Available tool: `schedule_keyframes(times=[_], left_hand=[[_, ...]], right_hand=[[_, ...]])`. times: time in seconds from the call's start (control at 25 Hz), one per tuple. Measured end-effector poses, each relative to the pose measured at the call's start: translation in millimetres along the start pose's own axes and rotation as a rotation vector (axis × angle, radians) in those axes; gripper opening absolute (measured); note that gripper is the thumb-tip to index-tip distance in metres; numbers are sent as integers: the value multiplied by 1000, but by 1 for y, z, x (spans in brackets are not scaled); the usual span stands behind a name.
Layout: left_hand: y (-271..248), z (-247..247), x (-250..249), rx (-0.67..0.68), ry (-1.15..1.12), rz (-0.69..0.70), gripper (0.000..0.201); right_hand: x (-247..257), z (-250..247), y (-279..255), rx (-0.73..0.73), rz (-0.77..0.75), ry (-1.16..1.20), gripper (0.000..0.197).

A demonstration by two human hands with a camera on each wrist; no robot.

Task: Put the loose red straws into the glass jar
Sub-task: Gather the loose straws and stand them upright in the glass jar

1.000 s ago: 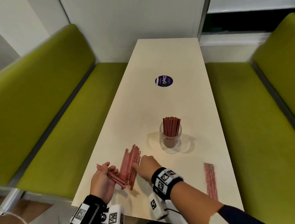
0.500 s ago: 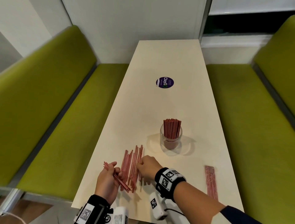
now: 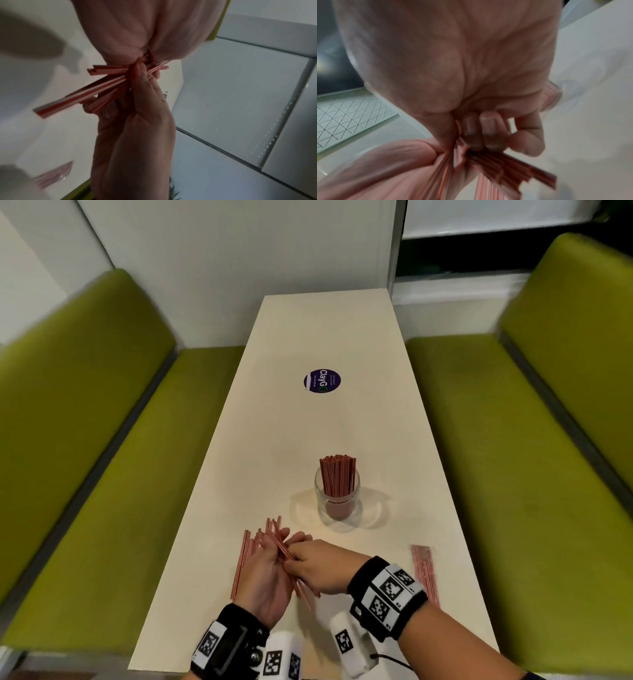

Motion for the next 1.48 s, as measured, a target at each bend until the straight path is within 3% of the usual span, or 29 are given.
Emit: schedule_keyframes(times=[0.16, 0.24, 0.32, 0.4, 0.44, 0.52, 0.6, 0.68, 0.8, 1.0, 1.24, 1.36, 1.48], left_hand=[[-1, 11, 12, 61, 58, 7, 41], [2, 15, 11, 63, 100, 55, 41], [6, 19, -1, 64, 51, 154, 39], [14, 24, -20, 64, 24, 277, 34], [18, 30, -28, 64, 42, 326, 32], [20, 42, -37, 70, 87, 407, 25], [16, 56, -38, 122, 98, 455, 15], [6, 65, -32, 179, 155, 452, 15], [-1, 66, -17, 208, 353, 449, 29], [0, 58, -15, 137, 666, 503, 33], [9, 41, -32, 253, 605, 478, 13], [13, 37, -57, 171, 453, 491, 8], [15, 42, -65, 98, 683, 664, 13]], right_hand=[[-7, -9, -10, 3, 24, -75, 29], [-12, -10, -12, -128, -23, 8, 26], [-22, -11, -13, -460, -76, 296, 35], [-32, -16, -12, -717, -38, 809, 34], [-35, -17, -10, -707, 28, 1099, 32], [-31, -15, -9, -536, 106, 1563, 34], [-26, -16, -8, -459, 62, 1724, 35], [-26, -18, -7, -480, 17, 1757, 30], [-31, -20, -8, -479, 27, 1700, 30], [-32, -7, -12, -304, -15, 1585, 30], [-43, -17, -16, -292, -98, 1473, 18], [-49, -21, -18, -324, -77, 1321, 23], [-41, -25, -16, -344, -74, 1213, 23]])
Point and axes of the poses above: each hand's wrist, its own y-axis towards the middle knuckle, its own z-axis out of the palm, x = y × z, the point moved 2 cm from there along y, towards the middle knuckle, and after that the axes turned 9 degrees about y, right-handed, at the moved point
